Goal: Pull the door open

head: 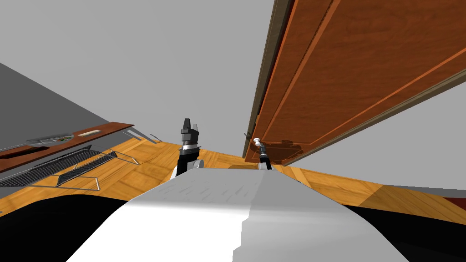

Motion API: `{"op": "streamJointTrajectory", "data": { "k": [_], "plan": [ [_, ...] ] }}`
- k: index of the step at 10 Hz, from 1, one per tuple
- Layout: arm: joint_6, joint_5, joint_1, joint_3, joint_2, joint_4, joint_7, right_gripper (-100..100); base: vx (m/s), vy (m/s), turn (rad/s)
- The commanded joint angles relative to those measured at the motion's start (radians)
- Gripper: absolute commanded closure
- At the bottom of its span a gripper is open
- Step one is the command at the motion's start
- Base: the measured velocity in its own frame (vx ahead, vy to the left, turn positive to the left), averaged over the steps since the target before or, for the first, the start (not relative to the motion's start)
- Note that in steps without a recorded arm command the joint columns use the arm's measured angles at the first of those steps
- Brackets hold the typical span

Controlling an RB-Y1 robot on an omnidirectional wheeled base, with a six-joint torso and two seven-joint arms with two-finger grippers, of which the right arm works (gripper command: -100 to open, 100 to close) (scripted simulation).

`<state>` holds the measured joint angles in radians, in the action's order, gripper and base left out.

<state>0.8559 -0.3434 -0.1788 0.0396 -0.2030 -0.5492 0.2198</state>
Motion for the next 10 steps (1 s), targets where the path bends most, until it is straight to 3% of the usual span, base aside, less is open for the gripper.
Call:
{"op": "streamJointTrajectory", "data": {
  "k": [1, 3, 4, 7, 10],
  "plan": [
    [0.012, 0.009, -0.025, 0.019, 0.029, 0.024, -0.003, 100, -0.011, 0.004, 0.014],
    [0.012, 0.009, -0.025, 0.019, 0.029, 0.024, -0.003, 100, 0.003, -0.012, -0.005],
    [0.011, 0.002, -0.022, 0.021, 0.028, 0.021, -0.043, 100, -0.032, -0.010, 0.073],
    [0.011, 0.002, -0.022, 0.021, 0.028, 0.005, -0.043, 100, -0.015, -0.001, 0.016],
    [0.011, 0.002, -0.022, 0.021, 0.028, 0.021, -0.043, 100, 0.003, 0.010, -0.009]
  ]
}}
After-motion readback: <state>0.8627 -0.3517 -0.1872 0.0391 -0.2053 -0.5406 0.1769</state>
